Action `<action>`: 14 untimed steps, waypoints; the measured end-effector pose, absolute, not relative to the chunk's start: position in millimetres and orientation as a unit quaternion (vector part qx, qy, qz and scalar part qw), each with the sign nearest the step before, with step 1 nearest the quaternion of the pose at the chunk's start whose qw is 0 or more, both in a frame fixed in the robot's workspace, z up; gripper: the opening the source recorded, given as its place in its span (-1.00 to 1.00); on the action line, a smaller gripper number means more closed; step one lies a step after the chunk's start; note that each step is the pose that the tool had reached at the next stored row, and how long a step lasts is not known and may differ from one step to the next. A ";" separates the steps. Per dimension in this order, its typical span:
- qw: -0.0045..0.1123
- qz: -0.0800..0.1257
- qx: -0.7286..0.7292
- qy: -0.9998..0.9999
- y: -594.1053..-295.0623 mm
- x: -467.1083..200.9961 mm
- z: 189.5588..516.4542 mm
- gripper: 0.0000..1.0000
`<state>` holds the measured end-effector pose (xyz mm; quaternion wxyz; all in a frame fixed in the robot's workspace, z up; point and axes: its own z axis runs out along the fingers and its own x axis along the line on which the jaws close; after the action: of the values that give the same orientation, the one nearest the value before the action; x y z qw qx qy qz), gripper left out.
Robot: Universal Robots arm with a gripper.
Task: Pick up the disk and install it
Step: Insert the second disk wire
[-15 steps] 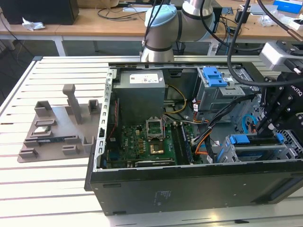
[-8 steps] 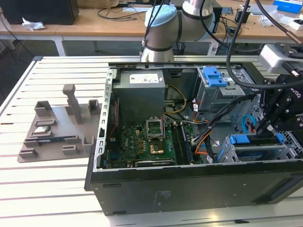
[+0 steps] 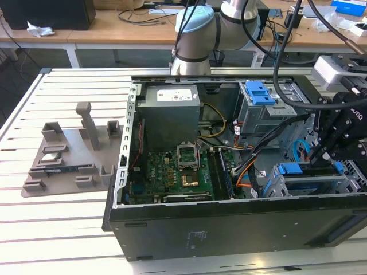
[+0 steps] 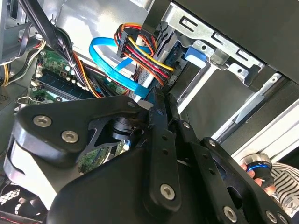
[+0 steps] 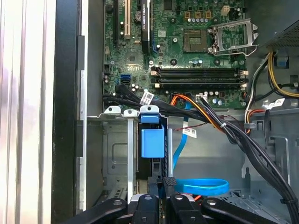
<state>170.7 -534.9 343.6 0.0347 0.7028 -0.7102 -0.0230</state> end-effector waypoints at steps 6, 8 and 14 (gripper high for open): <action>0.024 -0.034 0.703 -0.710 -535.8 170.6 345.7 -0.68; 0.021 -0.037 0.703 -0.709 -536.9 170.6 345.7 -0.68; 0.021 -0.037 0.703 -0.709 -540.4 170.6 344.7 -0.68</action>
<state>170.6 -540.4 344.7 0.0211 0.7034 -0.7095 -0.0369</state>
